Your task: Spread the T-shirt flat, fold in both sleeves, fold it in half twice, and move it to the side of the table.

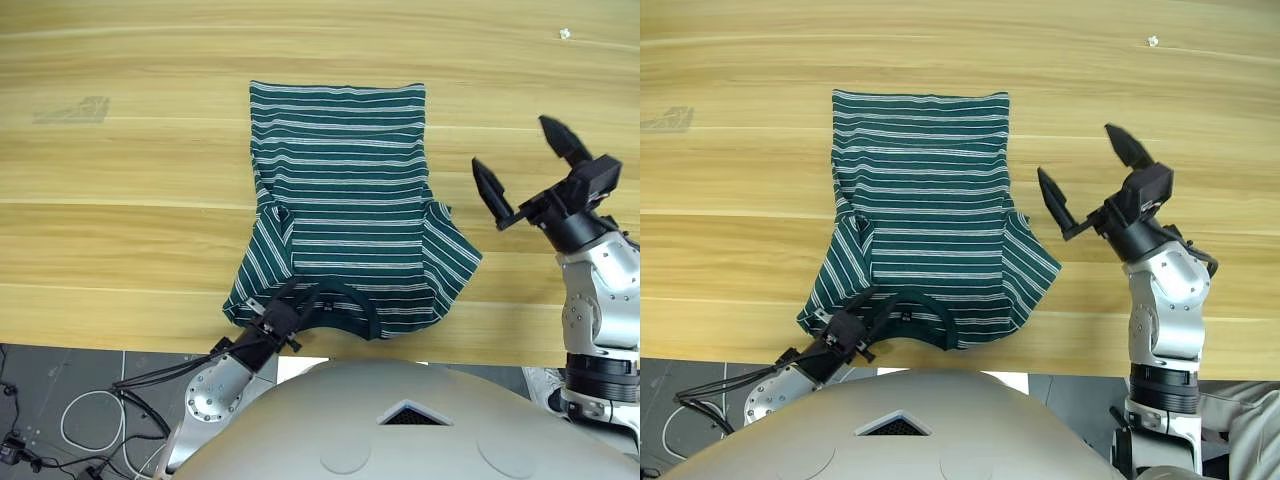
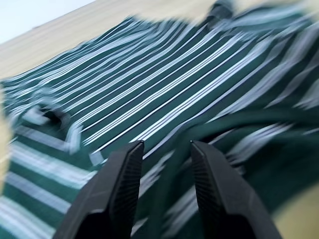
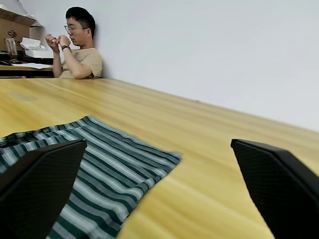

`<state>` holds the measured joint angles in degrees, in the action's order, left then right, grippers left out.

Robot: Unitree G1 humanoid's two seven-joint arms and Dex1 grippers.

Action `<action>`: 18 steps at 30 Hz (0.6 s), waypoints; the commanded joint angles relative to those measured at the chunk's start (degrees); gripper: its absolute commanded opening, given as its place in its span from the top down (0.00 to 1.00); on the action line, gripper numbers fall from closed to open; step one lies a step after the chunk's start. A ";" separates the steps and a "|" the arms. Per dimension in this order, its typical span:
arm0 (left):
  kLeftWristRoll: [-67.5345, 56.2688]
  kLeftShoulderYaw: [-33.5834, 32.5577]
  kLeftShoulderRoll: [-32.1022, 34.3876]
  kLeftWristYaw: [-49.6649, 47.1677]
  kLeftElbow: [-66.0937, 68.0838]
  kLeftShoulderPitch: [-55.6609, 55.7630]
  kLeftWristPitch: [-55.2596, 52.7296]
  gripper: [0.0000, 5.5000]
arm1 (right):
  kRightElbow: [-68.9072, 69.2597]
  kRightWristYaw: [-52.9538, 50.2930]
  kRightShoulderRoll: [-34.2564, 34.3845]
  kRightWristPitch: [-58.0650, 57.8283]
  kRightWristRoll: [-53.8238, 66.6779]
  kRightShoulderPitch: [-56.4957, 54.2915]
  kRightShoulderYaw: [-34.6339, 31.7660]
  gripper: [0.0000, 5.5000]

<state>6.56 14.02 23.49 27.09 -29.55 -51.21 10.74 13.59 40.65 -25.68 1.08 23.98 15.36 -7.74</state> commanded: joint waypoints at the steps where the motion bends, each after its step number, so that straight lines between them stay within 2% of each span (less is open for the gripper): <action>1: -3.43 0.80 3.71 3.36 -3.77 -1.90 -0.06 0.69 | 3.62 5.45 -2.41 -5.88 7.68 8.14 -1.88 0.02; 4: -7.19 -1.16 3.63 2.92 -6.14 -1.71 -1.49 0.69 | 2.68 7.42 -3.50 -9.40 10.93 11.81 -3.96 0.02; 11: -15.14 -13.55 -5.76 -9.97 -8.02 2.98 -9.15 0.69 | 0.62 9.47 -5.85 -14.58 9.94 16.87 -3.93 0.02; 16: -14.90 -14.16 -7.37 -11.77 -9.27 2.85 -10.22 0.69 | -2.79 5.84 -7.22 -16.36 1.08 16.25 0.47 0.02; 18: -14.38 -14.20 -7.45 -11.94 -8.97 3.10 -10.53 0.69 | -3.60 4.87 -7.23 -16.62 -1.00 15.93 1.45 0.09</action>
<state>-8.60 0.14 16.19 15.48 -38.42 -48.32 1.20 11.89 47.10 -32.32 -13.79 25.89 30.98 -7.96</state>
